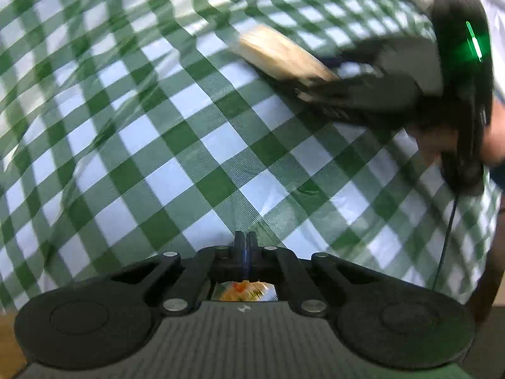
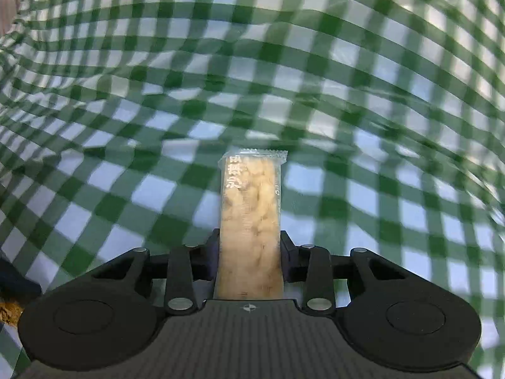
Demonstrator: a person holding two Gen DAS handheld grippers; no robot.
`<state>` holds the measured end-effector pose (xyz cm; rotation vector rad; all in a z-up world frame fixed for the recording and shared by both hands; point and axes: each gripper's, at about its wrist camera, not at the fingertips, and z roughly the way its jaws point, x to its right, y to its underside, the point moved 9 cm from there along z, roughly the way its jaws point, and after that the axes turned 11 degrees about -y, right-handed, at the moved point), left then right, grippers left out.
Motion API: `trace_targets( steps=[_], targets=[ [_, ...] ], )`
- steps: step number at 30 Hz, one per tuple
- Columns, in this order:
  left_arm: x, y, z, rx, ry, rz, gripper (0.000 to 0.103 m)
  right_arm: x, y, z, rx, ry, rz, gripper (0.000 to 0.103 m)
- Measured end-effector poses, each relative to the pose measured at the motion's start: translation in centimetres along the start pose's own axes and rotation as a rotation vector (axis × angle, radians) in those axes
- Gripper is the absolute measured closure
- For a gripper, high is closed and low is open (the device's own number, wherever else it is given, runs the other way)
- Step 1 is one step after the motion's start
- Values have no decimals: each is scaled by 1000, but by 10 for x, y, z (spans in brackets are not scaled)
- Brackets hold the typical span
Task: Organize snacks
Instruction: 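Grasp the small red candy with the left tool while the right tool grasps the white bar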
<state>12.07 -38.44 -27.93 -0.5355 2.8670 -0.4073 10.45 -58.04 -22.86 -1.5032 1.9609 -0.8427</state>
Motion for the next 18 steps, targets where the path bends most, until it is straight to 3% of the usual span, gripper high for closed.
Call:
trace_targets(
  steps=[5,8,10,11,12,15,18],
  targets=[
    [-14,3,-45,74,-10,-83,103,-6,21,-57,39,77,77,65],
    [-9,3,-62,178,-96,-32,99,-16,38,-88,52,93,125,65],
    [-1,8,-51,139,-73,50,67,-22,53,-99,37,102,155,65],
    [2,10,-44,113,-80,72,42,-24,62,-102,22,106,169,65],
    [3,11,-36,109,-108,88,32,-25,70,-104,9,115,184,65],
    [8,19,-10,43,-127,161,30,-27,95,-114,-6,123,252,65],
    [5,30,23,-73,-126,150,31,-28,112,-119,-14,125,299,65]
  ],
)
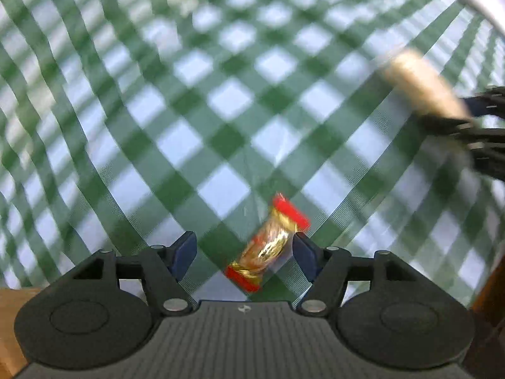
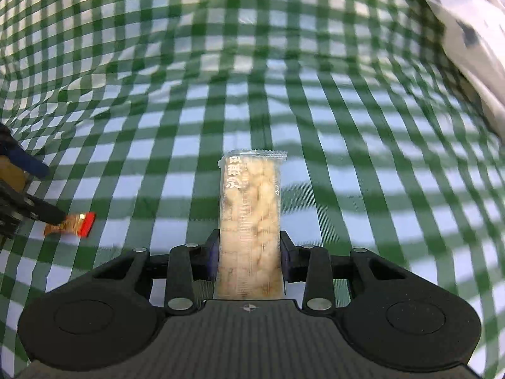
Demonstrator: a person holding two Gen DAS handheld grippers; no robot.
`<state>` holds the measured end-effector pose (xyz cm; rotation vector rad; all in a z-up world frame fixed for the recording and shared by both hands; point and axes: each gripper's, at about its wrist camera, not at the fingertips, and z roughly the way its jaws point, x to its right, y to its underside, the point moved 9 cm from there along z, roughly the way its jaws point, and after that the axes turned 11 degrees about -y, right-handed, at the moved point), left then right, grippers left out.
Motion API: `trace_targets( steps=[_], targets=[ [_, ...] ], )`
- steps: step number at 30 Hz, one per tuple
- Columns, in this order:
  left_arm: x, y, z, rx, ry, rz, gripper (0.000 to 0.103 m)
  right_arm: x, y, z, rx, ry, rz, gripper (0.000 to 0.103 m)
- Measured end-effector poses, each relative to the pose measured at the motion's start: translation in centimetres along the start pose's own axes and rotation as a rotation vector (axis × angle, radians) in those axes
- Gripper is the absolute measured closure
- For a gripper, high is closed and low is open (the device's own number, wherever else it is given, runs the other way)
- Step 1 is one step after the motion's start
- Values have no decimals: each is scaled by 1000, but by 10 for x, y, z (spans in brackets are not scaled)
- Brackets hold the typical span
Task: Organize snacks
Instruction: 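Grasp the small red candy with the left tool while the right tool grasps the white bar, then carry the red candy and white bar over the box with both tools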
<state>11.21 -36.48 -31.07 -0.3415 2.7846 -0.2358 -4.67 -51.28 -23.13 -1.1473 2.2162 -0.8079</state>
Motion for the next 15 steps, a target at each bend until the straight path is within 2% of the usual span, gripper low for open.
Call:
trace_targets(
  steps=[1,2,3,5,8,10,13,15],
  targets=[
    [-3,0,3,-2,17,-42,39,1,4,0,-3,1,11,65],
    [-6,0,1,1,34,-66,57,1,6,0,-3,3,23,65],
    [-8,-2,-4,4,47,-78,85,0,9,0,-3,3,38,65],
    [-14,-2,-14,4,32,-111,86,-2,12,-2,4,1,62,65],
    [-21,2,-39,34,53,-189,86,-13,14,-10,28,2,88,65],
    [-23,8,-69,63,86,-257,86,-22,9,-24,60,1,113,65],
    [-26,26,-132,170,123,-335,86,-41,2,-55,118,-15,139,65],
    [-22,47,-170,215,118,-365,86,-63,-1,-79,145,-45,148,65]
  ],
)
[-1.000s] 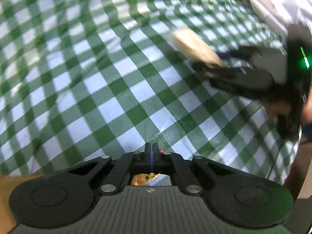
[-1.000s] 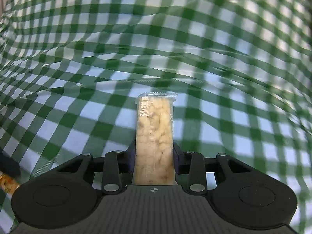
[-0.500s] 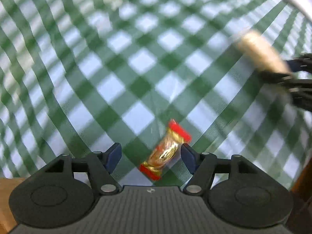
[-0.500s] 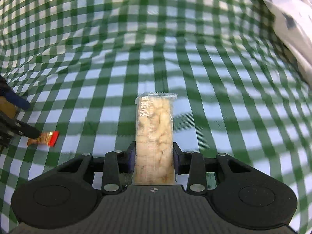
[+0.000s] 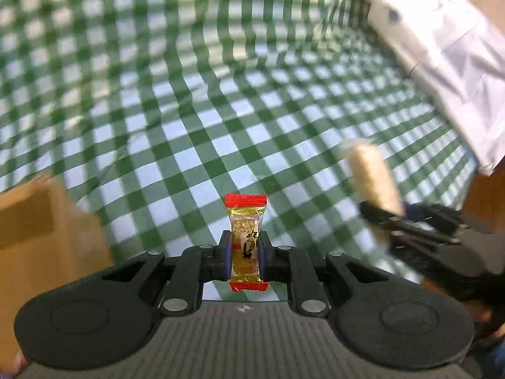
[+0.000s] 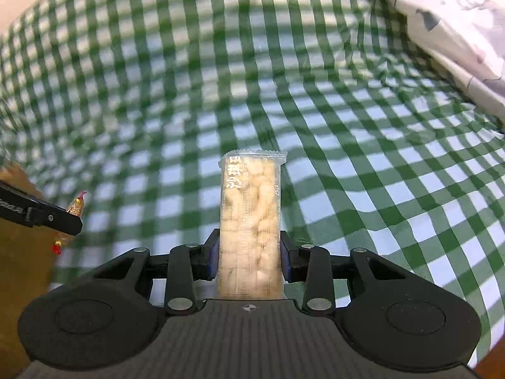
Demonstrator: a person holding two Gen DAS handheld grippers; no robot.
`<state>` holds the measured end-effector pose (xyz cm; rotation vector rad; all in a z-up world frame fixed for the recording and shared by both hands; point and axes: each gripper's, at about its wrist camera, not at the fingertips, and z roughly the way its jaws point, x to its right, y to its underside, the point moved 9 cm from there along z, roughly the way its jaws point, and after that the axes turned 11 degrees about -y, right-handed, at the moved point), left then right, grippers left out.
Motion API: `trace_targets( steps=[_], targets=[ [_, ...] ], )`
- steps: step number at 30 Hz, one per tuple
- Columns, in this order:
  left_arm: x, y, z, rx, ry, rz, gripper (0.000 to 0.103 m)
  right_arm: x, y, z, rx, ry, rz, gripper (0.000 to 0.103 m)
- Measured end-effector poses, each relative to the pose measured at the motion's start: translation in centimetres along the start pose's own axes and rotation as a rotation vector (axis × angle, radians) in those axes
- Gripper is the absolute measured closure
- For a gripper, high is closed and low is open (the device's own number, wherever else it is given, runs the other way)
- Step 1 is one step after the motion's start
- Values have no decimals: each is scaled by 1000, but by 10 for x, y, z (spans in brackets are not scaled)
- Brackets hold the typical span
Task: Organize snacks
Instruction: 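Carry the red candy and white bar over the box with both tools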
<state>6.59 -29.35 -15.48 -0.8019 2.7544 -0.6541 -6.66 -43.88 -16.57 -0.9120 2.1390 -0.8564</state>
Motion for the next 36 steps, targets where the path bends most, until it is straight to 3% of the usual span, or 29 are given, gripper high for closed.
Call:
trace_targets(
  steps=[6,14,19,25,36],
  targets=[
    [-21,80,-119,79,8,-71,86,-99,12,-70,17,-141,-74,65],
    [-95,202,-188,48,-201,-250,86,-238,85,-135,-86,-353,-166,65],
    [-142,257,-218,51,-307,-313,86,-294,129,-162,-160,-415,-258,65],
    [-147,287,-248,91,-302,-355,86,-316,133,-187,-115,-401,-335,65],
    [-139,289,-259,146,-299,-372,86,-315,138,-209,-83,-380,-378,65]
  ],
)
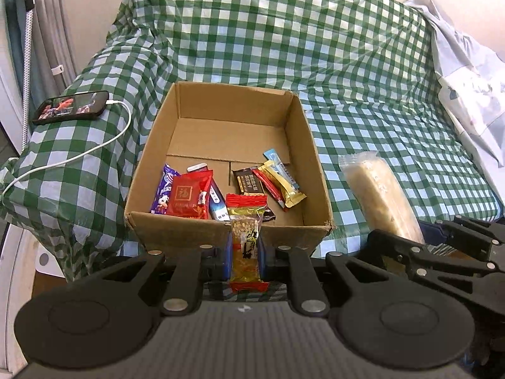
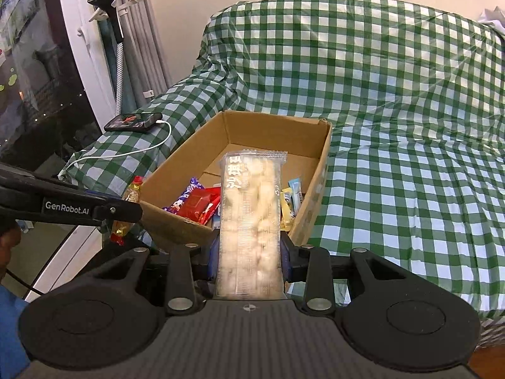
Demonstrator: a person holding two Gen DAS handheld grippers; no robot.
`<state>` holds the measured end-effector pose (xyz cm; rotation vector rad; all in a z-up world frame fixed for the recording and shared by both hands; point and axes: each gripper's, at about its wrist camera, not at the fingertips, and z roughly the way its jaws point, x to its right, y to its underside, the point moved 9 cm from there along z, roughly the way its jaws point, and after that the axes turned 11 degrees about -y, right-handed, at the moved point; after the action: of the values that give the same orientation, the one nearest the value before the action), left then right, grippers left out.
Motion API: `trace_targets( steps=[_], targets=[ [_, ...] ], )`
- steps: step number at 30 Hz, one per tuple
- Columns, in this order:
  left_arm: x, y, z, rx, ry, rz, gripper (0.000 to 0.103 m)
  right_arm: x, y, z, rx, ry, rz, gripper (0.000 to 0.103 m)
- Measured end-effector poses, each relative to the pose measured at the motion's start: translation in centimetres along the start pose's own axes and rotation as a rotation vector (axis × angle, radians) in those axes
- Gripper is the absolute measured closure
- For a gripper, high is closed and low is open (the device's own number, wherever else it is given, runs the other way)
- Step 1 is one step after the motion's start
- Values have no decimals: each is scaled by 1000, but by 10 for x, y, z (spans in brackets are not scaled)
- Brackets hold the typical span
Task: Organize snacks
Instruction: 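Carry the red candy and white bar over the box with both tools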
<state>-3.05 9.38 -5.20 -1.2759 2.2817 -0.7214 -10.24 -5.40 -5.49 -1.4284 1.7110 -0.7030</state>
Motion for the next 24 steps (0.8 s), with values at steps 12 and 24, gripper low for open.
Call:
trace_targets(
  steps=[12,24],
  targets=[
    [-3,-3,10,-11,-11,-10,86,4,6,11,-30,6,3,65],
    [-7,-6,18,-20,-21,-14,86,6,8,17,-51,8,6,65]
  ],
)
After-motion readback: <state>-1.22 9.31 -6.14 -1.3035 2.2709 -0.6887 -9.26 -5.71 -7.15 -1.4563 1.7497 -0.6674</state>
